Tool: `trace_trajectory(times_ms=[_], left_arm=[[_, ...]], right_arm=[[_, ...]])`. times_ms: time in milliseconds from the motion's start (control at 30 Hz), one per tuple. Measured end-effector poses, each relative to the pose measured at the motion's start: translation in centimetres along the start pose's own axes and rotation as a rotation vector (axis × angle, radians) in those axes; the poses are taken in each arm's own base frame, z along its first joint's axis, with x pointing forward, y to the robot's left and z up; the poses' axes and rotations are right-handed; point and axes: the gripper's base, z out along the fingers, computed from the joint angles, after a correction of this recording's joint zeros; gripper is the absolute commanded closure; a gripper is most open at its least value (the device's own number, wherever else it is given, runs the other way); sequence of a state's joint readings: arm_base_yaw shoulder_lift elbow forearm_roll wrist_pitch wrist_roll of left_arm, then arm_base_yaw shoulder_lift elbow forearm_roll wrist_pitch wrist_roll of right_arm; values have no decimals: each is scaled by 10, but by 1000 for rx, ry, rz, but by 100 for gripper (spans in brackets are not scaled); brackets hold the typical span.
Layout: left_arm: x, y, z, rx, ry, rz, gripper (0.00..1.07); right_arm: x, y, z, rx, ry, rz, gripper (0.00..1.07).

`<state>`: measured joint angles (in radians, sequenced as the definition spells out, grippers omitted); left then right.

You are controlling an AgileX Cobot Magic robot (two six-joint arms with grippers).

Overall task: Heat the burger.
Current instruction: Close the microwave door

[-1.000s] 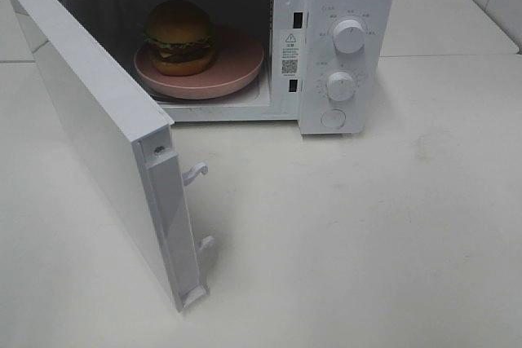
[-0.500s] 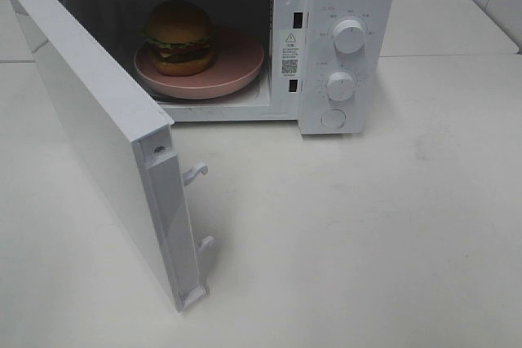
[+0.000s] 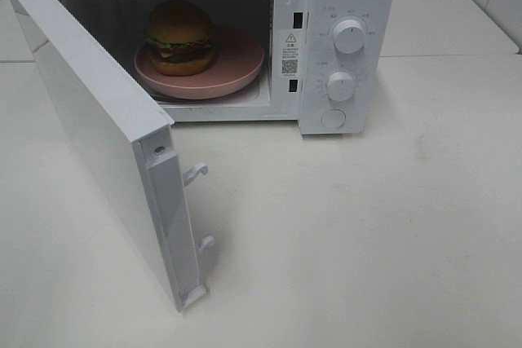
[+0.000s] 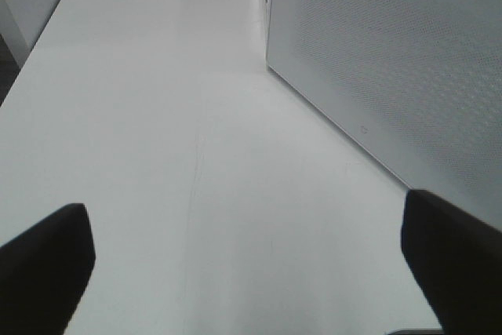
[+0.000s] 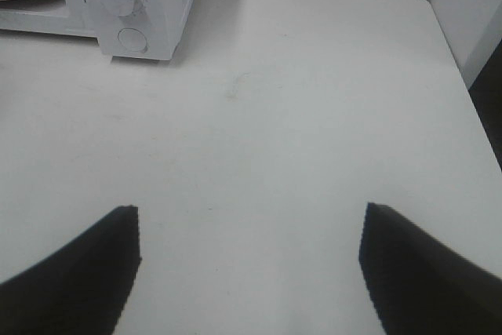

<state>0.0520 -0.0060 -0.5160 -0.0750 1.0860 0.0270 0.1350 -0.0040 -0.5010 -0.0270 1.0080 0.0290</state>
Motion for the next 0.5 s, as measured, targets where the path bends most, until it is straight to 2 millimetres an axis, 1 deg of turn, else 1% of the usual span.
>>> trace_trajectory(times_ms=[500], left_arm=[[0, 0, 0, 0, 0, 0, 6]], right_arm=[[0, 0, 0, 0, 0, 0, 32]])
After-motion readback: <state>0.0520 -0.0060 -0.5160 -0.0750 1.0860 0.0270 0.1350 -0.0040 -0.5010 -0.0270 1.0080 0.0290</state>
